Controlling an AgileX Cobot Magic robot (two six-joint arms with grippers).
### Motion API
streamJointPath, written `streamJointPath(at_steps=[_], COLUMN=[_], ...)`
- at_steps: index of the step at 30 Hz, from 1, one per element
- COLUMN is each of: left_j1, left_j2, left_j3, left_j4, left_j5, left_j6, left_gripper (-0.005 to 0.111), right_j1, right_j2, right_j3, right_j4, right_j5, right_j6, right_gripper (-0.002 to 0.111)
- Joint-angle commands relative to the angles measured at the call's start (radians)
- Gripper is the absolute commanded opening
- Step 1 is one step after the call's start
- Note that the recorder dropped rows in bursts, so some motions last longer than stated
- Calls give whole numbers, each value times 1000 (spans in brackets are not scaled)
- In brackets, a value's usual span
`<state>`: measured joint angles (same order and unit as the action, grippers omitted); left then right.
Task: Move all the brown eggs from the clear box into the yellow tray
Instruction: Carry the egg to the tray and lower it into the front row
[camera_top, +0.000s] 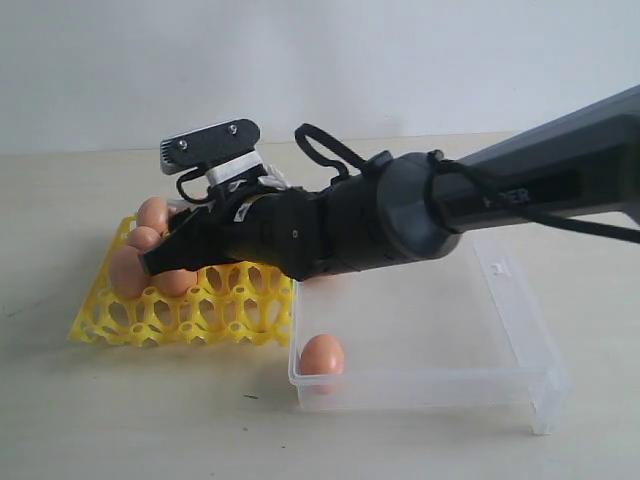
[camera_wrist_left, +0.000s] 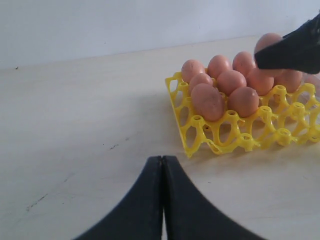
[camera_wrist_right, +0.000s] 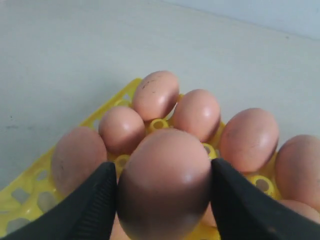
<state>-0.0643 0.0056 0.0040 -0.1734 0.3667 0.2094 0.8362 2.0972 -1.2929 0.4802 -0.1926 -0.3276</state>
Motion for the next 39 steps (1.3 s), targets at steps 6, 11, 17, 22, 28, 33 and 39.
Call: streamJointPath(at_steps=[6,11,17,22,28,33,39], left_j1=[-4,-4,-4,-4,-4,-4,-4], left_j2=[-6,-6,-6,-6,-6,-6,-6], left_j3=[-4,-4,-4,-4,-4,-4,-4], left_j4=[2,2,2,2,2,2,2], left_j5=[-8,-8,-8,-8,-8,-8,-8], left_j6=[0,0,0,0,0,0,0], left_gripper=[0,0,0,0,0,0,0], right_j1=[-12,-30,-33,-41,-48,-53,-53], right_j2=[70,70,70,74,80,80,68], right_j3=[-73,-73,-73,-73,-73,-73,-73], right_j4=[14,16,14,14,8,6,6], right_j5=[63,70,91,122,141,144,144], right_j6=[7,17,15,15,13,13,13], right_gripper=[0,0,0,0,0,4,64])
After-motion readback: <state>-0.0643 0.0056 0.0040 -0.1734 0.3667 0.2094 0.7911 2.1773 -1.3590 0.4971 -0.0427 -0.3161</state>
